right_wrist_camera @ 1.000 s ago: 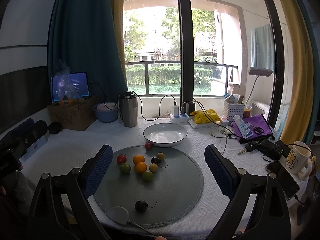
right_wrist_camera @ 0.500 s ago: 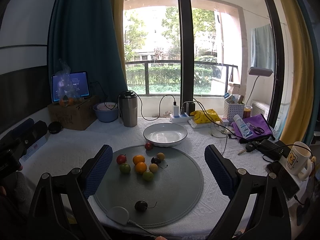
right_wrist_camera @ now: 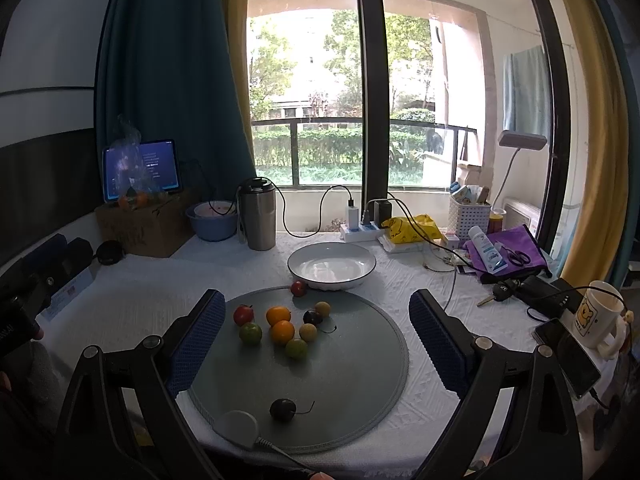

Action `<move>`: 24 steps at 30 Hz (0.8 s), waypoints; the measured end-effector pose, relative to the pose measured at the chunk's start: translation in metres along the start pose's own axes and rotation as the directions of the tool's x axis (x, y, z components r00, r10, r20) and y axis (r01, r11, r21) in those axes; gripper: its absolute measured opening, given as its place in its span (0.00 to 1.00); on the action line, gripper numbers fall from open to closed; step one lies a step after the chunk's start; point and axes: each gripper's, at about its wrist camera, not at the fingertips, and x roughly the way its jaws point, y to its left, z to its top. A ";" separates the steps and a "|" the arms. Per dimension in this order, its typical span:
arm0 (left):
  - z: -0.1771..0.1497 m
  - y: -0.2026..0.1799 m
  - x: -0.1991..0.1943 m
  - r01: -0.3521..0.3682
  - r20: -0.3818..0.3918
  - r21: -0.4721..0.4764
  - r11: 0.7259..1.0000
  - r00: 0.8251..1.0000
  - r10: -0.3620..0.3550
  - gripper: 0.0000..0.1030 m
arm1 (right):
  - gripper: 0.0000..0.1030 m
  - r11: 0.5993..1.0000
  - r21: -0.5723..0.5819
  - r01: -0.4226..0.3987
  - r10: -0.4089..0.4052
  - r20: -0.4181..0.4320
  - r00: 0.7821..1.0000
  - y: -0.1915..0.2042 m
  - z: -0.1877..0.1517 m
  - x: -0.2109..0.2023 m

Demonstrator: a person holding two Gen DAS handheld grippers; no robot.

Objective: Organize fruits
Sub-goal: 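Grasp the dark plum on the tray with the right gripper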

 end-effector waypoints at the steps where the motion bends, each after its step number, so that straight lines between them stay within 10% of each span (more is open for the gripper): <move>1: 0.000 0.001 0.000 0.000 -0.002 -0.001 1.000 1.000 0.000 0.99 | 0.92 1.000 0.000 -0.001 0.001 -0.003 1.000 0.000 -0.001 0.000; 14: -0.027 0.006 0.027 -0.022 -0.135 0.000 1.000 0.991 0.022 0.99 | 0.92 1.000 0.009 -0.023 0.024 -0.139 0.990 0.001 -0.026 0.036; 24: -0.063 0.016 0.063 -0.044 -0.287 -0.027 0.999 0.957 0.035 0.99 | 0.74 0.994 0.051 -0.100 0.112 -0.368 0.923 0.006 -0.069 0.093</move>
